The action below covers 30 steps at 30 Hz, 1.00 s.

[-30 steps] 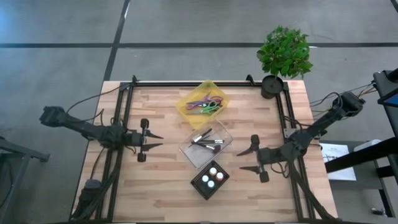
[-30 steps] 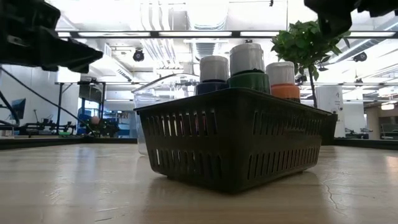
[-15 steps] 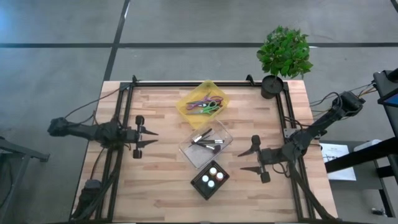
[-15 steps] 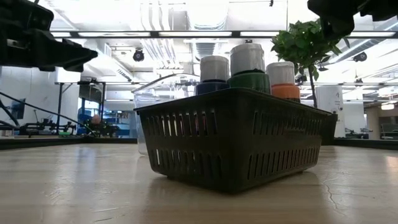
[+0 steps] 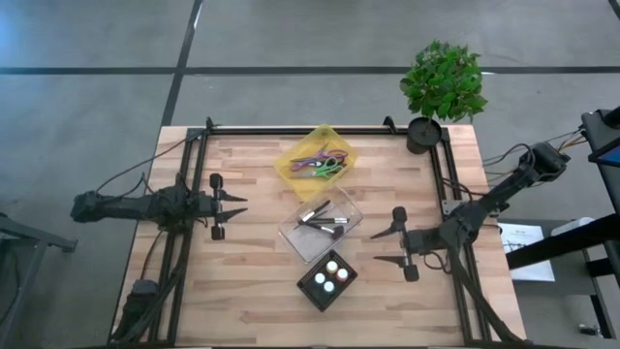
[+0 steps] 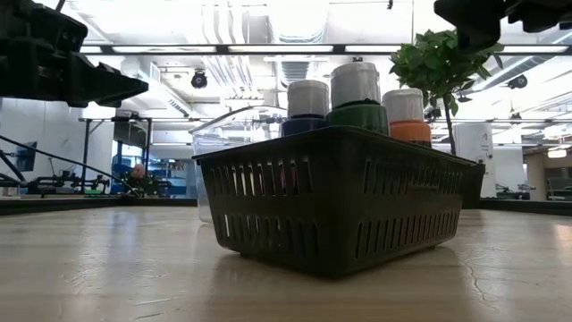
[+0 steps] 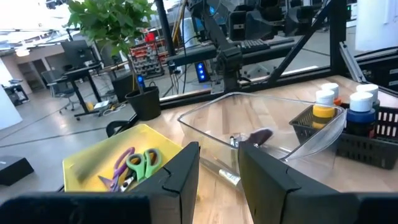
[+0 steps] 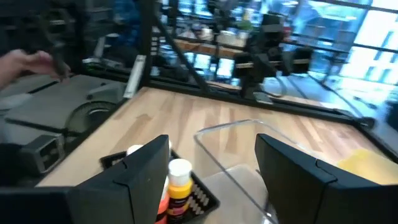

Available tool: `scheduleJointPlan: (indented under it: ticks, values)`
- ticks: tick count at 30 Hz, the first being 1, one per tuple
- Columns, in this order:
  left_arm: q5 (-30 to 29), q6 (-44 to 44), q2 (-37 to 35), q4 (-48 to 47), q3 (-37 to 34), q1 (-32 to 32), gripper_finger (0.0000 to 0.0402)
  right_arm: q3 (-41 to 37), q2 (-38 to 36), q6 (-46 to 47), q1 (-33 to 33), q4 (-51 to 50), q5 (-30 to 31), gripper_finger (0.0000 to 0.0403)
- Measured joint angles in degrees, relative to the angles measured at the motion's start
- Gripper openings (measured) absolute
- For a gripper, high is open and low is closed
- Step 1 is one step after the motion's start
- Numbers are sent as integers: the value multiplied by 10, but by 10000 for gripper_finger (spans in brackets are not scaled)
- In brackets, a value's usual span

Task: Pick & Place Paint Supplies
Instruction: Return to Home Position

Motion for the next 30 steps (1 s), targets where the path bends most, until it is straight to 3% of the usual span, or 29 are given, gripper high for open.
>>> scheduleJointPlan:
  ticks: [10,16,19,22,30]
  values:
    - [0,0,0,0,0,0,118,-14,-5,-11,-128,-2,-276,239]
    - [0,0,0,0,0,0,118,-67,-70,-1,-228,0,-475,239]
    - [0,-1,0,0,0,0,118,-119,-135,13,-256,3,-491,239]
    - [0,-1,0,0,0,0,118,-178,-218,23,-263,7,-463,239]
    - [0,-1,0,0,0,0,118,-183,-424,-22,-259,-181,-449,239]
